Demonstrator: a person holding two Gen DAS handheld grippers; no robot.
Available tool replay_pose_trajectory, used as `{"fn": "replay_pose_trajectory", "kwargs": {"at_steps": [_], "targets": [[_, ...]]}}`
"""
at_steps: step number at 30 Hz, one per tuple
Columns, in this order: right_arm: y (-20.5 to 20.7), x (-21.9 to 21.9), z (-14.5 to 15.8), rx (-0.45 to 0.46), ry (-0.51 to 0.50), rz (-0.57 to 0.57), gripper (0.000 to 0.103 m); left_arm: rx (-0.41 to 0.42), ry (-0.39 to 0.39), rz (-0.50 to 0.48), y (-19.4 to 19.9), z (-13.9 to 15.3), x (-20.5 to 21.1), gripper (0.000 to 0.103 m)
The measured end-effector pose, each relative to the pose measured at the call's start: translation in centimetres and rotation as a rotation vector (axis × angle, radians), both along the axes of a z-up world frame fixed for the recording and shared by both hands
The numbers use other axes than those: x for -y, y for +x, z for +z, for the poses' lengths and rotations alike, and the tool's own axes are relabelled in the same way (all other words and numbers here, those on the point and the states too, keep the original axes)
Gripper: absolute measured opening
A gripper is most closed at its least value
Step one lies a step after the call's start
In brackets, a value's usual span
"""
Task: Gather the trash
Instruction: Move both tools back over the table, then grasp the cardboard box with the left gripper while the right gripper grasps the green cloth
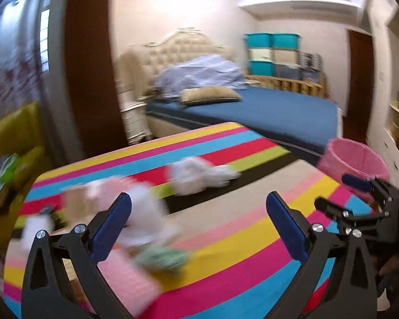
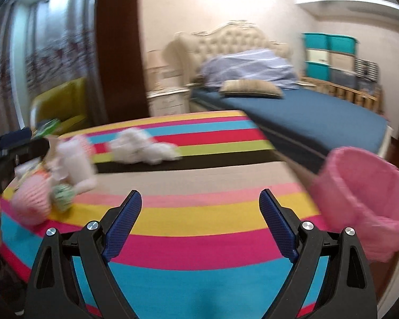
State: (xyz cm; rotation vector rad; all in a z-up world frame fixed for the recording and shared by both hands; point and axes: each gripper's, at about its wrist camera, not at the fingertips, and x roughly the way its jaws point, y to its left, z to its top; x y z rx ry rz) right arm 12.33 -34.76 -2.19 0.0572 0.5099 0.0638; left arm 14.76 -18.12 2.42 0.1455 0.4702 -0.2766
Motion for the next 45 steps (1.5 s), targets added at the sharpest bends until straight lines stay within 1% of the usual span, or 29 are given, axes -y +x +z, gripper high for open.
{"fn": "replay_pose_trajectory", "kwargs": {"at_steps": [1,4,5,8,9,12,16,20,23,25,26,27,30,32,33,34,35,38,41,44,45], "targets": [[0.1,-1.3,-0.1,-0.005,-0.004,0.030,0.085,0.002,-0.013,0.036,-0.4,0.1,-2.4,0.098],[0.7,-5.8,-0.6,-0.027,-0.031,0.111,0.083,-0.010,-0.034,0.111,-1.2,0.0,-7.7,0.098],[1.0,-7.0,-0.9,-0.037,-0.035,0.135,0.080,-0.021,-0.038,0.149,-1.6,-0.4,-9.6,0.098],[1.6,-10.0,-1.7,-0.069,-0.053,0.197,0.075,-0.072,-0.057,0.220,-2.6,-2.0,-14.5,0.098],[1.8,-10.9,-1.9,-0.081,-0.064,0.211,0.074,-0.088,-0.051,0.250,-2.9,-2.7,-15.9,0.098],[2.9,-13.1,-2.4,-0.125,-0.093,0.261,0.073,-0.128,-0.039,0.303,-3.8,-4.6,-18.6,0.098],[4.1,-15.7,-3.1,-0.178,-0.138,0.326,0.072,-0.198,-0.070,0.325,-4.3,-7.2,-21.0,0.097],[5.1,-18.0,-3.7,-0.207,-0.201,0.384,0.072,-0.240,-0.068,0.315,-3.3,-8.2,-20.8,0.093],[6.3,-19.7,-4.2,-0.242,-0.224,0.424,0.072,-0.257,-0.082,0.299,-2.9,-8.8,-20.3,0.092],[7.1,-20.6,-4.2,-0.283,-0.201,0.466,0.072,-0.259,-0.076,0.294,-2.4,-8.9,-19.8,0.092],[7.4,-21.0,-4.2,-0.296,-0.194,0.485,0.070,-0.260,-0.072,0.292,-2.4,-9.0,-19.6,0.092],[7.5,-21.4,-4.1,-0.299,-0.196,0.497,0.069,-0.263,-0.071,0.291,-2.2,-9.0,-19.5,0.091],[8.1,-22.5,-3.6,-0.265,-0.236,0.496,0.065,-0.275,-0.080,0.294,-1.5,-9.2,-19.3,0.090],[8.9,-22.7,-3.8,-0.291,-0.224,0.489,0.053,-0.288,-0.101,0.295,-1.1,-9.2,-19.5,0.090],[9.1,-22.7,-4.0,-0.301,-0.216,0.490,0.051,-0.292,-0.113,0.294,-1.0,-9.2,-19.7,0.090],[9.0,-22.5,-4.0,-0.303,-0.208,0.490,0.046,-0.298,-0.128,0.290,-0.6,-9.1,-19.7,0.090],[8.8,-22.2,-3.8,-0.293,-0.195,0.495,0.038,-0.301,-0.134,0.287,-0.4,-9.2,-19.9,0.090],[7.9,-21.3,-3.2,-0.243,-0.203,0.459,0.035,-0.302,-0.137,0.279,0.4,-9.1,-19.5,0.090],[7.1,-19.6,-2.9,-0.228,-0.169,0.429,0.035,-0.308,-0.139,0.274,1.3,-9.0,-18.7,0.081],[6.5,-17.7,-2.9,-0.225,-0.128,0.406,0.035,-0.316,-0.122,0.301,2.6,-9.2,-17.9,0.072],[6.4,-17.4,-2.9,-0.227,-0.121,0.398,0.035,-0.315,-0.119,0.311,2.9,-9.3,-17.7,0.068]]}}
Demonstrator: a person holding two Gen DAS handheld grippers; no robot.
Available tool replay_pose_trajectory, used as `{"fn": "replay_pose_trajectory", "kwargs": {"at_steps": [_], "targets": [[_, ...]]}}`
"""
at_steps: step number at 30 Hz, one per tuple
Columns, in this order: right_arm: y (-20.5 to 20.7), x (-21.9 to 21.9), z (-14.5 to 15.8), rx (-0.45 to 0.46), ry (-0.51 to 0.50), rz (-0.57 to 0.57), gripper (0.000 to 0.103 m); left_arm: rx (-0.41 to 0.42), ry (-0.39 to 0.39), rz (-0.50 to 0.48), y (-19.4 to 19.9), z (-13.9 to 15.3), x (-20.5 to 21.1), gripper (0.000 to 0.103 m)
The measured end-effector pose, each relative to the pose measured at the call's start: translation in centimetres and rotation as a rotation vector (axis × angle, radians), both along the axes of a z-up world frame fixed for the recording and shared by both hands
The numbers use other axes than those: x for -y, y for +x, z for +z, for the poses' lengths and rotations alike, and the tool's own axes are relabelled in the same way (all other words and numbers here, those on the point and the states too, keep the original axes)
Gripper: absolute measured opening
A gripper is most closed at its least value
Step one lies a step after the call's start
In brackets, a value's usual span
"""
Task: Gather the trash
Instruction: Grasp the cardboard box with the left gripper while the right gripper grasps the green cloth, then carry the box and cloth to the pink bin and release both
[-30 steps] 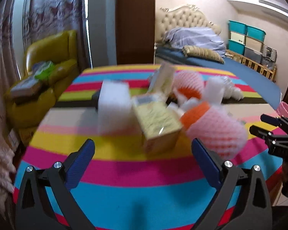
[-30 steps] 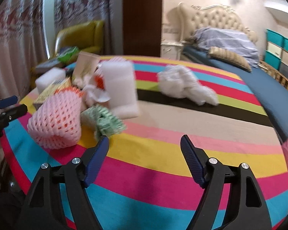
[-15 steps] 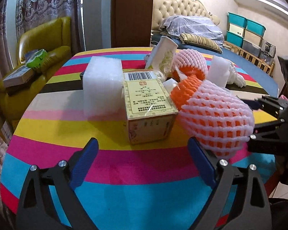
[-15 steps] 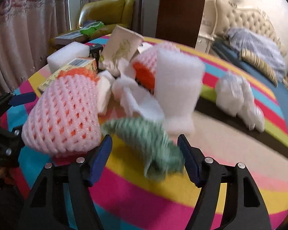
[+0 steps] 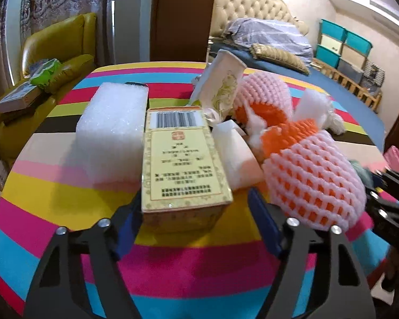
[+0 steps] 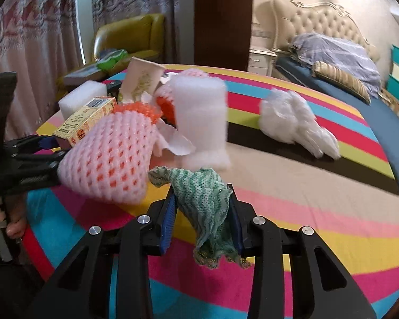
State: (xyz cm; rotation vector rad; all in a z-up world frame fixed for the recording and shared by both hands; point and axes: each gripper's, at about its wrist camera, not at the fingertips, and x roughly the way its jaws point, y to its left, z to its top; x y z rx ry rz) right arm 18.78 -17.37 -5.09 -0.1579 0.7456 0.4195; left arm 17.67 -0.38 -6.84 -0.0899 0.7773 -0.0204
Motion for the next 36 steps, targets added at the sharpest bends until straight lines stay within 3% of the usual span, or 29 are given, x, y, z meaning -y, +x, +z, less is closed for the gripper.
{"fn": "replay_pose_trajectory", "kwargs": {"at_steps": [1,2,5,14,22,36], "targets": [[-0.1,0.4,-0.1,-0.003,0.008,-0.010,0.035,0.003,0.003,0.009,0.3,0.0,0.1,0.064],[-0.2,0.7,-0.1,-0.003,0.013,-0.018,0.035,0.008,0.010,0.022,0.6,0.1,0.2,0.052],[-1.2,2.0,-0.1,0.012,0.040,-0.055,0.035,0.041,-0.017,0.011,0.3,0.5,0.1,0.052],[-2.8,4.9,0.8,0.070,0.101,-0.119,0.035,0.232,0.019,-0.023,-4.1,3.6,2.1,0.052],[-4.2,7.9,1.7,0.118,0.124,-0.190,0.035,0.336,0.000,-0.129,-5.8,6.0,5.8,0.052],[-6.4,15.6,2.9,0.208,0.121,-0.373,0.035,0.330,0.066,-0.432,-4.6,5.6,17.6,0.052]]}}
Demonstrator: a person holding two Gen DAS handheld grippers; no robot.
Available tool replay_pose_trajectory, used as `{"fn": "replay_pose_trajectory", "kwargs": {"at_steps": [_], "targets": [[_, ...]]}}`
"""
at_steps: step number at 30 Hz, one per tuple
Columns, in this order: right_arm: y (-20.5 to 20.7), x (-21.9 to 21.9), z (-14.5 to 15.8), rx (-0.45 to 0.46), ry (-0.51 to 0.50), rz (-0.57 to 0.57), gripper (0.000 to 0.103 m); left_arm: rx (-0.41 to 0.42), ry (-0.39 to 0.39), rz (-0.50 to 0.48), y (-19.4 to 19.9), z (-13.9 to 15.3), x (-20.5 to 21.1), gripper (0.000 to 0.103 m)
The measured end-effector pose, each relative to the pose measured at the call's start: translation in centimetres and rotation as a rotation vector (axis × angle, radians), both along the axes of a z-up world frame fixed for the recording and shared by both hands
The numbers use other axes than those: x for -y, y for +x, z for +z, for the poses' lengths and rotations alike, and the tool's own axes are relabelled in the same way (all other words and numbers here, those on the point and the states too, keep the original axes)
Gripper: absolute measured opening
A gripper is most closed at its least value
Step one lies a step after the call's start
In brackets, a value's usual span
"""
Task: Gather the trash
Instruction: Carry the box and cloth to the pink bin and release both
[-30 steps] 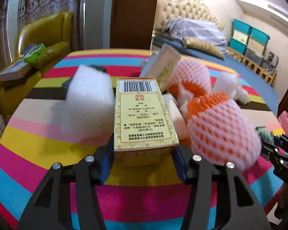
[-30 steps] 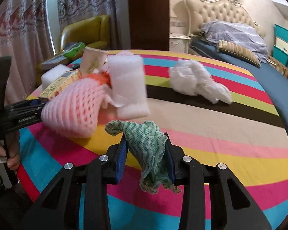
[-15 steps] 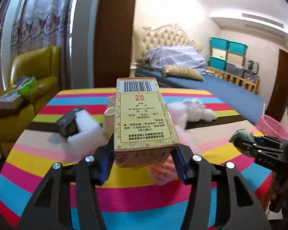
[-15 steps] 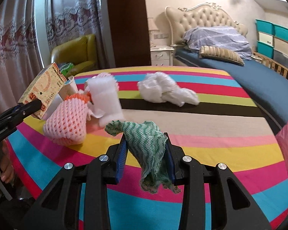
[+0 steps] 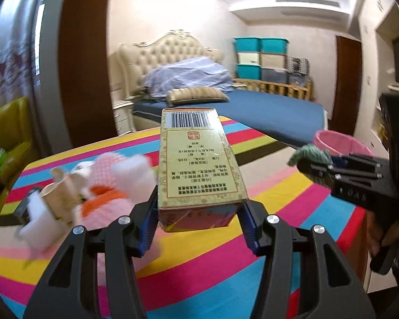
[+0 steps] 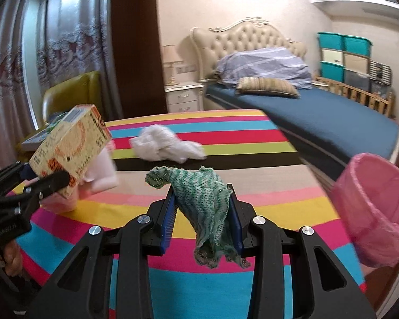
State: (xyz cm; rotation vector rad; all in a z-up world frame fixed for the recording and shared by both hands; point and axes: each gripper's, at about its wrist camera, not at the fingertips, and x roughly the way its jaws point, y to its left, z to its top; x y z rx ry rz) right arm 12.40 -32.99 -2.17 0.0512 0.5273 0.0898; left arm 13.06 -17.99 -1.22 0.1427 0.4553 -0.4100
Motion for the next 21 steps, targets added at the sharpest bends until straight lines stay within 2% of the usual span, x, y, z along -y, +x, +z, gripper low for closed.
{"fn": "replay_pose_trajectory", "kwargs": {"at_steps": [6,10,21], "targets": [[-0.6,4.4,-0.2,0.005,-0.002,-0.113,0.035,-0.052,0.010,-0.126,1.2,-0.9,5.0,0.052],[-1.1,7.2,-0.3,0.012,-0.008,-0.181,0.035,-0.049,0.030,-0.220,1.5,-1.0,9.1,0.052],[-4.0,17.3,-0.1,0.053,-0.004,-0.414,0.035,-0.074,0.020,-0.428,2.4,-0.7,19.2,0.052]]}}
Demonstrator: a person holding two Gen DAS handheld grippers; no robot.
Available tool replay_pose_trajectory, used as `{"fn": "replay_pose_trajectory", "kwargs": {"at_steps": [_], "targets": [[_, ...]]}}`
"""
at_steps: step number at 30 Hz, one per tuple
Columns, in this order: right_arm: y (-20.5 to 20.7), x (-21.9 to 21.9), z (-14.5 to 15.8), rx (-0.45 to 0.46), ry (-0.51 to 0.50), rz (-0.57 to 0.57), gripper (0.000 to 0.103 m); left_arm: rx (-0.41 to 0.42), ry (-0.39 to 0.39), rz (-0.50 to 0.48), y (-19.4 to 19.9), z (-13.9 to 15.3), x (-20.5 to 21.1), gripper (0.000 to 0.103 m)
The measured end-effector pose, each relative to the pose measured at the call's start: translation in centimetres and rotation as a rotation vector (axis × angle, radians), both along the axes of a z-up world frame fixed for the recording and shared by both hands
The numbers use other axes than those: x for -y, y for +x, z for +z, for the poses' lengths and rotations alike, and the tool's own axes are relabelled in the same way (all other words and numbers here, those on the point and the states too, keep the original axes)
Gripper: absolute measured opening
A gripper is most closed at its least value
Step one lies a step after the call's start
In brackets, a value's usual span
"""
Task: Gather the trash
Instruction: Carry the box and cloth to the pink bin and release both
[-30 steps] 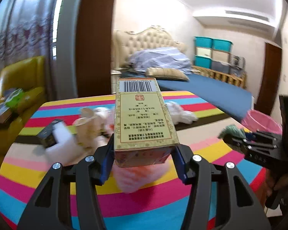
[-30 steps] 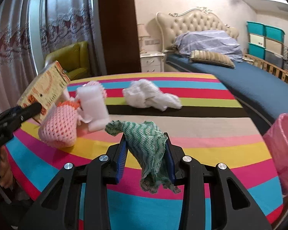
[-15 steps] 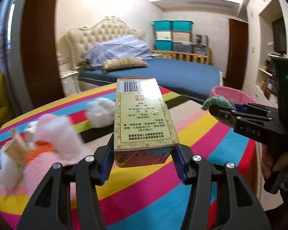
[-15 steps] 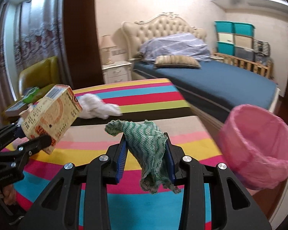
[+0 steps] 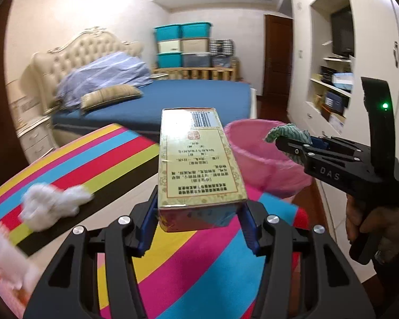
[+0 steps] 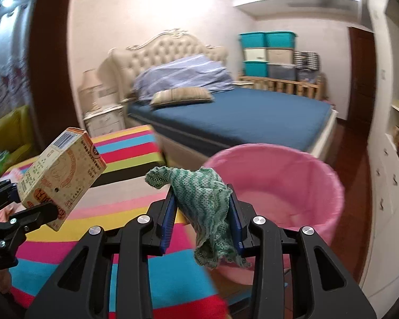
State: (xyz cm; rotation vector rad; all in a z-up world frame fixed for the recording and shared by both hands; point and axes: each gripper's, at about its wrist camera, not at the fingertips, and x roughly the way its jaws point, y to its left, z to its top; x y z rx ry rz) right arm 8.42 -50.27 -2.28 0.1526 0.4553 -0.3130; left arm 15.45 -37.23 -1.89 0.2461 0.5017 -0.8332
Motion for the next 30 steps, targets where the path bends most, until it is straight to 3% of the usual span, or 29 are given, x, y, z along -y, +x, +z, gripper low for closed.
{"fn": "replay_pose_trajectory", "kwargs": {"at_steps": [11,21,22,24,25,27,30], "targets": [[-1.0,9.2,-1.3,-0.010,-0.012,-0.144,0.036,-0.103,0.018,-0.141,2.6,-1.1,12.6,0.052],[0.9,14.5,-2.9,-0.031,0.037,-0.139,0.039,-0.158,0.023,-0.216,5.9,-1.9,20.9,0.053],[1.1,14.8,-3.1,-0.032,0.042,-0.137,0.041,-0.175,0.023,-0.226,6.2,-2.1,21.5,0.053],[1.6,15.6,-3.4,-0.026,0.056,-0.135,0.055,-0.184,0.025,-0.217,6.9,-2.4,22.1,0.054],[1.7,16.1,-3.4,-0.021,0.063,-0.141,0.070,-0.176,0.022,-0.192,7.2,-2.6,22.0,0.056],[1.3,16.5,-3.2,-0.002,0.072,-0.149,0.072,-0.177,0.016,-0.171,7.6,-2.7,21.2,0.068],[0.4,16.1,-2.8,0.005,0.056,-0.159,0.072,-0.141,0.028,-0.125,7.8,-2.7,19.0,0.074]]}}
